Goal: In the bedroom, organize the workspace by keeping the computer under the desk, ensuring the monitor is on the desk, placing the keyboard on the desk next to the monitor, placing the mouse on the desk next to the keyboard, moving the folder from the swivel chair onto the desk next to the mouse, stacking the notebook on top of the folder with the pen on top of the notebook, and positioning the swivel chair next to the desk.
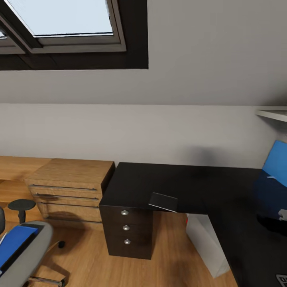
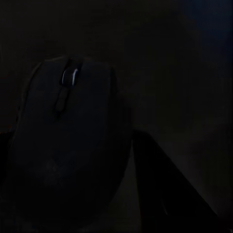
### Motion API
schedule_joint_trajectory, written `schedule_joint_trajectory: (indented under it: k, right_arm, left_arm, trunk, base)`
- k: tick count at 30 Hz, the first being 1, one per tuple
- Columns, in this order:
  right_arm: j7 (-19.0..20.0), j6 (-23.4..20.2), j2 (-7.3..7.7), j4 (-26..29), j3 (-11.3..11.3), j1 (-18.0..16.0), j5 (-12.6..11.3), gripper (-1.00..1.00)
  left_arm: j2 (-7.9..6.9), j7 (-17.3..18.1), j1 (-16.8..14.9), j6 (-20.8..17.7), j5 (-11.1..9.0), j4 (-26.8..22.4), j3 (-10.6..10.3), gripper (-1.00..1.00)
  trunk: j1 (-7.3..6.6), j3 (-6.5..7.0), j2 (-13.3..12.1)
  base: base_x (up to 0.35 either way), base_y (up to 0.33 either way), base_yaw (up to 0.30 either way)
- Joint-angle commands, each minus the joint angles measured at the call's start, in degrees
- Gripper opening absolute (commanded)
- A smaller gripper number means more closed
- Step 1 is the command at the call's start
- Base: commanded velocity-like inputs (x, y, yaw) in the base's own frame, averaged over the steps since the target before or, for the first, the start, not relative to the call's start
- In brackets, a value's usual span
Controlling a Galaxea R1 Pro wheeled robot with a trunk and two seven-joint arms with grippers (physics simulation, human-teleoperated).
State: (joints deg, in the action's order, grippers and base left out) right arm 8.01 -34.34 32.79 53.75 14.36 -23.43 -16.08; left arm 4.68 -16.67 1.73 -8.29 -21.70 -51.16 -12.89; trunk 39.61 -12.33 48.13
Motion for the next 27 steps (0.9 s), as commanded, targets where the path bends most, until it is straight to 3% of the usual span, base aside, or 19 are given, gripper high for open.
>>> schedule_joint_trajectory:
  k: [1, 11, 13, 17, 18, 19, 22, 23, 27]
  right_arm:
    - [0.1, -0.3, -0.01, 0.0, 0.1, 0.0, -0.2, -1.0]
    - [0.1, -0.5, 0.01, -0.2, -0.2, 0.0, 0.5, -1.0]
    - [0.1, -0.6, -0.03, -0.3, -0.3, 0.0, 1.9, -1.0]
    - [0.1, -0.8, -0.14, -0.7, -0.3, 0.0, 7.7, -1.0]
    - [0.1, -0.8, -0.15, -0.7, -0.3, 0.0, 8.2, -1.0]
    - [0.0, -2.0, -0.18, -2.3, -1.3, 0.0, 10.2, -1.0]
    - [-0.2, -2.4, -0.22, -2.9, -3.2, 0.0, 10.7, -1.0]
    - [-0.4, -2.5, -0.19, -3.2, -4.6, 0.0, 11.1, -1.0]
    - [-0.4, -2.6, -0.27, -4.2, -5.4, 0.0, 11.2, -1.0]
  left_arm:
    - [-0.02, -0.4, 0.0, -0.2, -0.5, -0.2, -0.1, 1.0]
    - [-0.02, -0.4, 0.0, -0.2, -0.5, -0.2, -0.1, 1.0]
    - [-0.02, -0.4, 0.0, -0.2, -0.6, -0.2, -0.1, 1.0]
    - [-0.02, -0.4, 0.0, -0.2, -0.5, -0.2, -0.1, 1.0]
    - [-0.02, -0.4, 0.0, -0.2, -0.5, -0.2, -0.1, 1.0]
    - [-0.1, -0.4, 0.0, -0.1, -0.5, -0.2, -0.1, 1.0]
    - [-0.11, -0.4, 0.0, -0.1, -0.5, -0.2, 0.0, 1.0]
    - [-0.11, -0.4, 0.0, 1.9, -0.5, -0.2, 0.0, 1.0]
    - [-0.16, -0.5, 0.0, 3.4, -0.6, -0.2, 0.0, 1.0]
  trunk:
    - [0.01, -0.06, 0.1]
    - [0.01, 0.17, 0.1]
    - [0.01, 0.17, 0.1]
    - [0.01, 0.18, 0.1]
    - [0.01, 0.18, 0.1]
    - [0.01, 0.18, 0.1]
    - [0.01, 0.18, 0.1]
    - [0.01, 0.18, 0.1]
    - [0.01, 0.18, 0.1]
  base:
    - [-0.004, -0.031, -0.089]
    - [-0.001, -0.007, -0.158]
    - [0.0, -0.001, -0.041]
    - [0.0, 0.0, -0.014]
    - [0.0, 0.0, -0.005]
    - [0.0, 0.0, 0.0]
    - [0.0, 0.0, 0.0]
    - [-0.064, 0.0, 0.0]
    - [-0.208, 0.0, 0.0]
